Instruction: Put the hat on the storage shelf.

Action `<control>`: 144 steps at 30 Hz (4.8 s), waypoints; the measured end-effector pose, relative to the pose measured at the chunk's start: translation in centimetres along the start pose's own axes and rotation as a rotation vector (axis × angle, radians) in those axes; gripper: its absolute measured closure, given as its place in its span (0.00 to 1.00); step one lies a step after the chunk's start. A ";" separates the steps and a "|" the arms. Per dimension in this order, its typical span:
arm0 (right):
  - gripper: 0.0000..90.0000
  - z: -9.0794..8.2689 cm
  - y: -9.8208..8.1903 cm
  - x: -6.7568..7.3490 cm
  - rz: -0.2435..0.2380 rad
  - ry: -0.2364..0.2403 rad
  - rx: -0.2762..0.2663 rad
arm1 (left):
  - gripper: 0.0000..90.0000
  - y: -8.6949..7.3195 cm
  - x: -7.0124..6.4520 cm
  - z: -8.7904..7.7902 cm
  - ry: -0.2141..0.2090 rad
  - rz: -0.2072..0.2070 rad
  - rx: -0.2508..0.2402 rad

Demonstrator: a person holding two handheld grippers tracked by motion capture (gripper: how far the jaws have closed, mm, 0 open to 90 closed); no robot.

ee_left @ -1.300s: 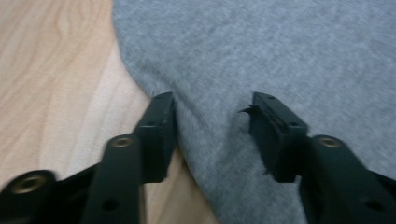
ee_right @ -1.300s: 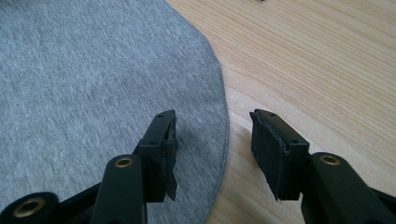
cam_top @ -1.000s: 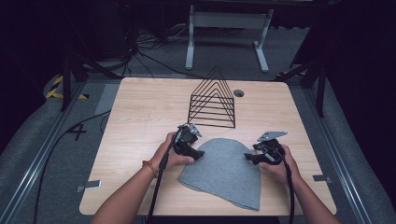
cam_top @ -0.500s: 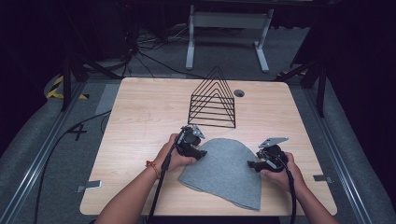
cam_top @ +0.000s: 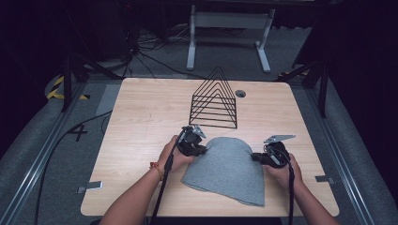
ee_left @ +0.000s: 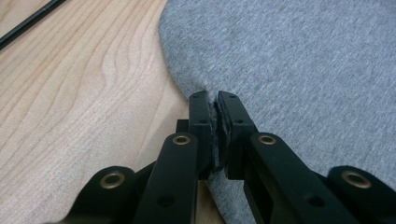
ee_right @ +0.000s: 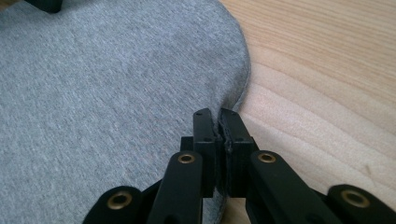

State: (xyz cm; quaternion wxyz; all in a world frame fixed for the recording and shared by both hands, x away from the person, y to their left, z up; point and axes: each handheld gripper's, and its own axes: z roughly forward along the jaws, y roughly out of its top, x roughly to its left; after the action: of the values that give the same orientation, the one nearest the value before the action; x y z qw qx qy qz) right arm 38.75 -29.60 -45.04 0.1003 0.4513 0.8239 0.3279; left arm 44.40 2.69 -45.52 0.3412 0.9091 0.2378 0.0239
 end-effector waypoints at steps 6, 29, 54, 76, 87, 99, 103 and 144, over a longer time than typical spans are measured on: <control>0.98 -1.2 0.3 -0.2 -0.014 0.012 -0.078 | 0.95 0.7 -0.3 -1.2 0.021 0.023 -0.073; 0.98 -12.3 11.2 2.2 -0.244 -0.081 -0.423 | 0.95 9.2 -0.7 -14.8 0.216 0.153 -0.376; 0.98 -14.0 25.7 0.8 -0.324 -0.226 -0.530 | 0.95 18.4 5.3 -18.2 0.459 0.119 -0.492; 0.98 -11.1 27.4 -0.7 -0.266 -0.213 -0.533 | 0.95 18.3 8.3 -16.5 0.445 0.018 -0.500; 0.98 -12.3 26.7 -0.5 -0.253 -0.206 -0.548 | 0.95 17.4 7.5 -18.3 0.384 0.004 -0.518; 0.98 -13.3 26.5 -0.3 -0.262 -0.203 -0.562 | 0.95 17.6 6.3 -19.2 0.377 0.040 -0.509; 0.98 -12.9 26.3 -0.3 -0.258 -0.203 -0.553 | 0.95 17.7 6.3 -18.7 0.401 0.054 -0.478; 0.97 -4.0 21.7 -1.1 -0.283 -0.039 -0.439 | 0.94 8.2 10.5 -9.8 0.382 -0.031 -0.383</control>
State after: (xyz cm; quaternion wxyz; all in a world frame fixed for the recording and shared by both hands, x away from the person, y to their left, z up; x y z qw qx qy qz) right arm 52.26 -24.10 -28.48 0.2566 0.3052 0.7857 0.4729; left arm 55.09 8.00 -34.07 0.4561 0.8033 0.3030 0.2340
